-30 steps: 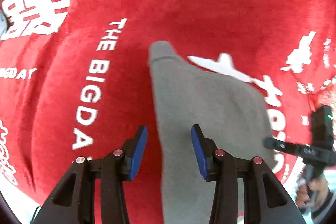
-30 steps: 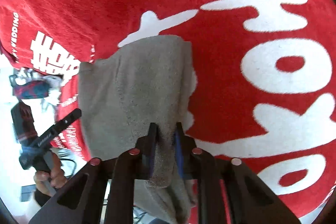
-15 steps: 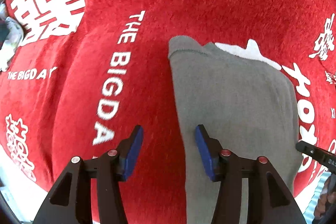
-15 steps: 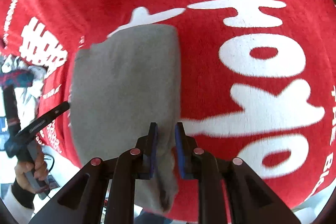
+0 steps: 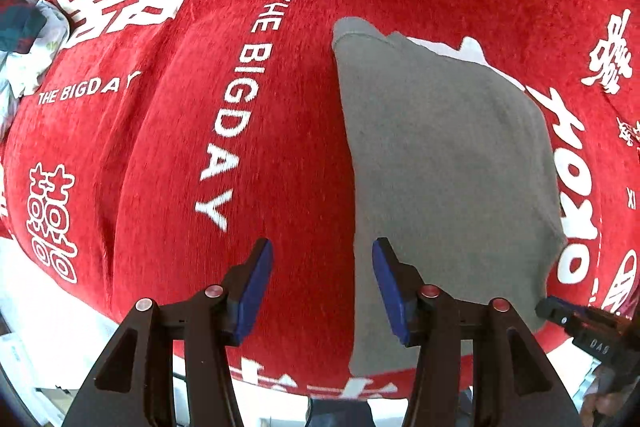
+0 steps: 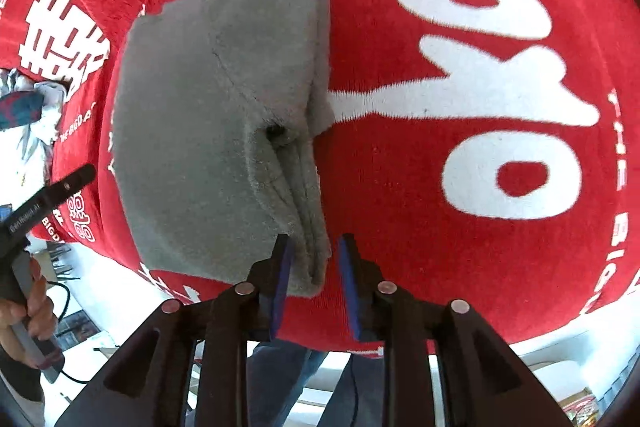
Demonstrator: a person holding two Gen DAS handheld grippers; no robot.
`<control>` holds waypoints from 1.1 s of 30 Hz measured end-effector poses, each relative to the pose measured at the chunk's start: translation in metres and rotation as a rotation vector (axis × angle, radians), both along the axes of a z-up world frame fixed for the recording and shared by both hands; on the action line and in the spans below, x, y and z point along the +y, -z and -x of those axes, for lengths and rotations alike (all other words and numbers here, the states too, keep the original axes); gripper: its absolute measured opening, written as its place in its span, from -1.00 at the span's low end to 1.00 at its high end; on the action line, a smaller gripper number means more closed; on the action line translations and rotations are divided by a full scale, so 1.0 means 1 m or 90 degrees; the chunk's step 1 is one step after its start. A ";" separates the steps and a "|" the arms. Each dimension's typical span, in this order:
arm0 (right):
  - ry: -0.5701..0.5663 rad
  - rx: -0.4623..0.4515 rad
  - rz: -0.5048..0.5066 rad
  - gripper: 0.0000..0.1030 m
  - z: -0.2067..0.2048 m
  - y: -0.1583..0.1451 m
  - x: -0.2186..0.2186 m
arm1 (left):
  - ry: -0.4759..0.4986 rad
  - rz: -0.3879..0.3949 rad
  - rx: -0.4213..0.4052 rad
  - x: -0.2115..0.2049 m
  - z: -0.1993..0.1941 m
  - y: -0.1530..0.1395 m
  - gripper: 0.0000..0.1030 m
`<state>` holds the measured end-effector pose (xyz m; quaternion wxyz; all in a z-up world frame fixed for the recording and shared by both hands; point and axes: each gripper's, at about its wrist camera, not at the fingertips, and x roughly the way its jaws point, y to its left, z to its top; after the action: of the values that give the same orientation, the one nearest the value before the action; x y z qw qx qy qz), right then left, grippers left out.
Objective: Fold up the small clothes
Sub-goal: 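Open the right tool and release the folded grey bundle, then withdraw both open tools up from the folded square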
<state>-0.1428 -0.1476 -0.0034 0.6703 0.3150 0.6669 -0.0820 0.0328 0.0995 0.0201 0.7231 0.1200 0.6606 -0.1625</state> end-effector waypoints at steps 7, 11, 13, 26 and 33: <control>-0.002 -0.025 0.014 -0.12 -0.004 -0.036 0.002 | 0.007 -0.001 0.009 -0.003 0.016 -0.019 0.04; 0.007 -0.024 0.017 0.03 -0.004 -0.042 0.001 | 0.009 0.000 0.009 -0.005 0.023 -0.029 0.04; 0.007 -0.021 0.018 0.03 -0.005 -0.043 0.003 | 0.013 -0.006 0.011 -0.006 0.026 -0.029 0.04; -0.056 0.108 0.057 0.14 -0.011 0.033 0.028 | 0.006 -0.041 0.024 0.002 0.044 -0.026 0.92; -0.027 0.069 0.062 0.17 -0.007 -0.004 0.007 | -0.003 -0.051 0.030 0.005 0.043 -0.029 0.92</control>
<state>-0.1361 -0.1402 0.0010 0.6493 0.2628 0.7041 -0.1168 -0.0105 0.1050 0.0489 0.7024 0.1437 0.6836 -0.1370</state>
